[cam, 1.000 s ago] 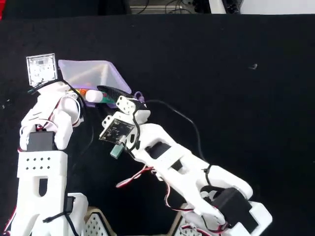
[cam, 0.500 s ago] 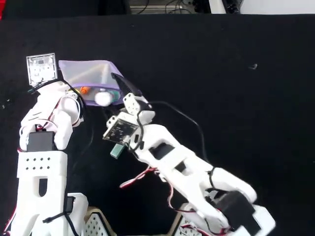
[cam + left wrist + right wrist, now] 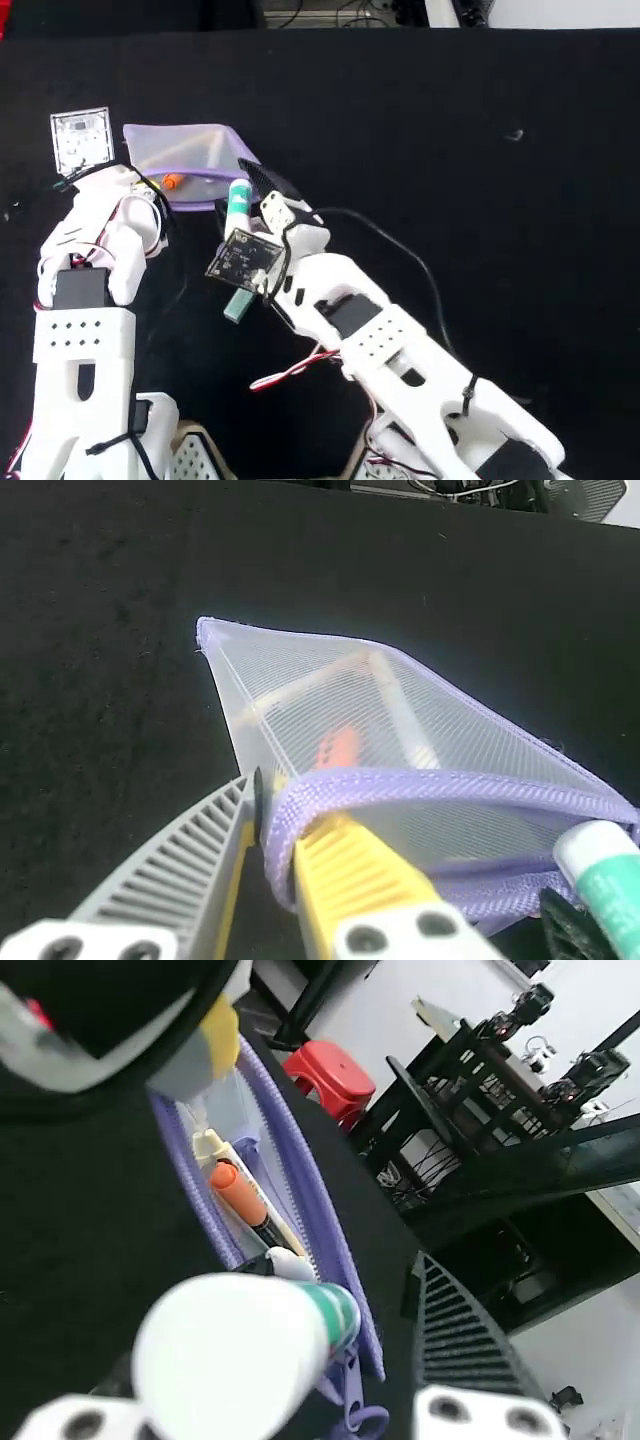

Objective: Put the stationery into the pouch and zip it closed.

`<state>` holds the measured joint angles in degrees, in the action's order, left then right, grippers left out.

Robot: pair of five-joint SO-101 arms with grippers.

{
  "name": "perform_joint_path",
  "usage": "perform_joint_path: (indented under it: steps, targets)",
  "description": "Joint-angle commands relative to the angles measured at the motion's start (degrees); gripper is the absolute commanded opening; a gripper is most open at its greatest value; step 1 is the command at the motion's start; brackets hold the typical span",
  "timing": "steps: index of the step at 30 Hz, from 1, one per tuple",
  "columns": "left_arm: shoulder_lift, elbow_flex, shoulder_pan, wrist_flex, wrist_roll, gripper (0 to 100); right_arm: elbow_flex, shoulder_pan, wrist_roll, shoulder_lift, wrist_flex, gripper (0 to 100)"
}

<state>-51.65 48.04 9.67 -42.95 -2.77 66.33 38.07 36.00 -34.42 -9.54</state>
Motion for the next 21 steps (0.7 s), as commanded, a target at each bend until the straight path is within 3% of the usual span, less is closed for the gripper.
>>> perform_joint_path:
  steps: [1, 16, 21]
  targets:
    - [-1.49, -1.36, 0.22, 0.44, -0.53, 3, -3.47, -0.26, -3.78, -2.95, 0.35, 19.5]
    - [-1.58, -1.36, 0.22, 0.44, -0.53, 3, -3.47, 3.52, -4.31, -3.03, 0.53, 19.3]
    - [-1.58, -1.45, -0.22, 0.26, -0.53, 3, -9.71, -2.02, -4.66, 4.09, -0.44, 19.1]
